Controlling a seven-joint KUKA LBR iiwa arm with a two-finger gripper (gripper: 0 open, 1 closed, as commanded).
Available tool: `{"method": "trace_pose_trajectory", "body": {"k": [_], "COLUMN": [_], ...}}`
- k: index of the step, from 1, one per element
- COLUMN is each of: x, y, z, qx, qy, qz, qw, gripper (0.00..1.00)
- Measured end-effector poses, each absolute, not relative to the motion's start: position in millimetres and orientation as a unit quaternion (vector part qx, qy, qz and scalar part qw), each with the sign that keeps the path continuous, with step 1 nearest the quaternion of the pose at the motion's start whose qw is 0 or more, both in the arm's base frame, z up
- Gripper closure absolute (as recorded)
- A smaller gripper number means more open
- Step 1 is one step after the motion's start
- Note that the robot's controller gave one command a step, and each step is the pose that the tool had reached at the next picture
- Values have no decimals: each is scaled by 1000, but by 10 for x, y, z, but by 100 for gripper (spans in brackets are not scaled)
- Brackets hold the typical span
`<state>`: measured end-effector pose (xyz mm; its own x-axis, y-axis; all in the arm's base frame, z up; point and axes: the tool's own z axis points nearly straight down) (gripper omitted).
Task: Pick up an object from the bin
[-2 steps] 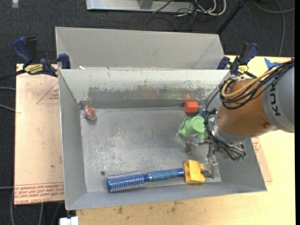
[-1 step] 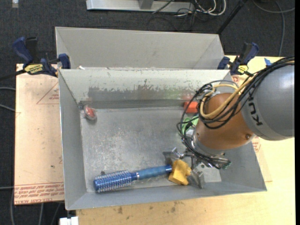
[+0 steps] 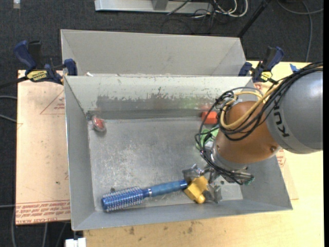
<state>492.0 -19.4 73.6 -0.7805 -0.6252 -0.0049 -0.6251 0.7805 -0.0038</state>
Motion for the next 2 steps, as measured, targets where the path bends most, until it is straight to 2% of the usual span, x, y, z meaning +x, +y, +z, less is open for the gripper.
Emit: {"method": "trace_pose_trajectory", "body": {"k": [1,2], "x": [5208,5445], "y": [45,-40], "z": [1885,3017], "qx": [-317,-316], "qy": [948,949], "qz": [-1,-2], "qw": [6,6], "gripper": [100,100]}}
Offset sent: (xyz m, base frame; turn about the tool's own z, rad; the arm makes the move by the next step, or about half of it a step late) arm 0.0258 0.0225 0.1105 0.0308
